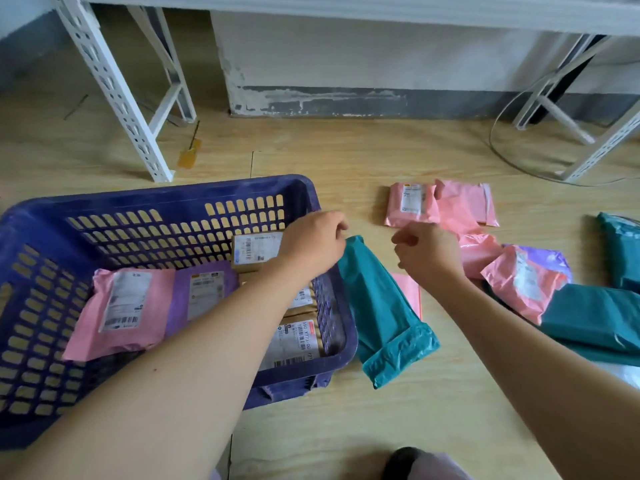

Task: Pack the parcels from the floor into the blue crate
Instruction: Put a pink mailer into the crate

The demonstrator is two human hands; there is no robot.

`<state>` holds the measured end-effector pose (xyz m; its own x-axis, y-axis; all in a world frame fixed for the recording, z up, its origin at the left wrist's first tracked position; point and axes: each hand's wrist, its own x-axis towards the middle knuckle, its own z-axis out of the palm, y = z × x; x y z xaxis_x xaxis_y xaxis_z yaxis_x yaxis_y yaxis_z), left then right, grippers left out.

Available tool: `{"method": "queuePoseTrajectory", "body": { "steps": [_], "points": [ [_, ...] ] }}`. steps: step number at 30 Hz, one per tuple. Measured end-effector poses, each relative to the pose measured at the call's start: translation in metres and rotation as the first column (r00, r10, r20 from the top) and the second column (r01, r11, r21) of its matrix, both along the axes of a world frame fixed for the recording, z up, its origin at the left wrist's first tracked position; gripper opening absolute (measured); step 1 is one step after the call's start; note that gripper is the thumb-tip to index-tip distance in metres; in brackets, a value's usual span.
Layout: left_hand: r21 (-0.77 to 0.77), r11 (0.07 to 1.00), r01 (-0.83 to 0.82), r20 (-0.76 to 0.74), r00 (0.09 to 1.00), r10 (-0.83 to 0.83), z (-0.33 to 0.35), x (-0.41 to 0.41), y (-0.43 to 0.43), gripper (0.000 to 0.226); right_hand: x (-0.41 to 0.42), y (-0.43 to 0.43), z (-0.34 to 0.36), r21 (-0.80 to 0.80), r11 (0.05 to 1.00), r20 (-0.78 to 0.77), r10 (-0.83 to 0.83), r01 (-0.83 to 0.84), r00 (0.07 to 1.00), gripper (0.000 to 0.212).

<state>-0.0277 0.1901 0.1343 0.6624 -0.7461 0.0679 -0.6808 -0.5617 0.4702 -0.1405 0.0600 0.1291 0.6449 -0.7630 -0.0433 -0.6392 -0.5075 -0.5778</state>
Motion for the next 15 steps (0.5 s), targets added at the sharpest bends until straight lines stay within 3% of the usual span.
{"method": "queuePoseTrajectory", "body": {
  "steps": [5,9,12,15],
  "points": [
    [0.138,0.961,0.241,-0.025,0.970,-0.240,-0.019,-0.029,-0.032,0.028,-0.035,-0.034,-0.047,0.192,0.960,-0.136,-0.182,0.206,0.974,0.028],
    [0.245,0.916,0.318,-0.076,0.948,-0.309,-0.030,-0.040,-0.052,0.031,-0.043,-0.044,-0.090,0.388,0.852,-0.254,-0.268,0.352,0.929,0.038],
    [0.347,0.871,0.348,-0.192,0.935,-0.297,-0.040,-0.046,-0.068,0.035,-0.050,-0.040,-0.108,0.475,0.795,-0.352,-0.221,0.377,0.909,0.054],
    [0.413,0.834,0.366,-0.253,0.926,-0.282,-0.051,-0.054,-0.083,0.039,-0.057,-0.040,-0.126,0.482,0.814,-0.390,-0.131,0.324,0.911,0.063]
  ]
}}
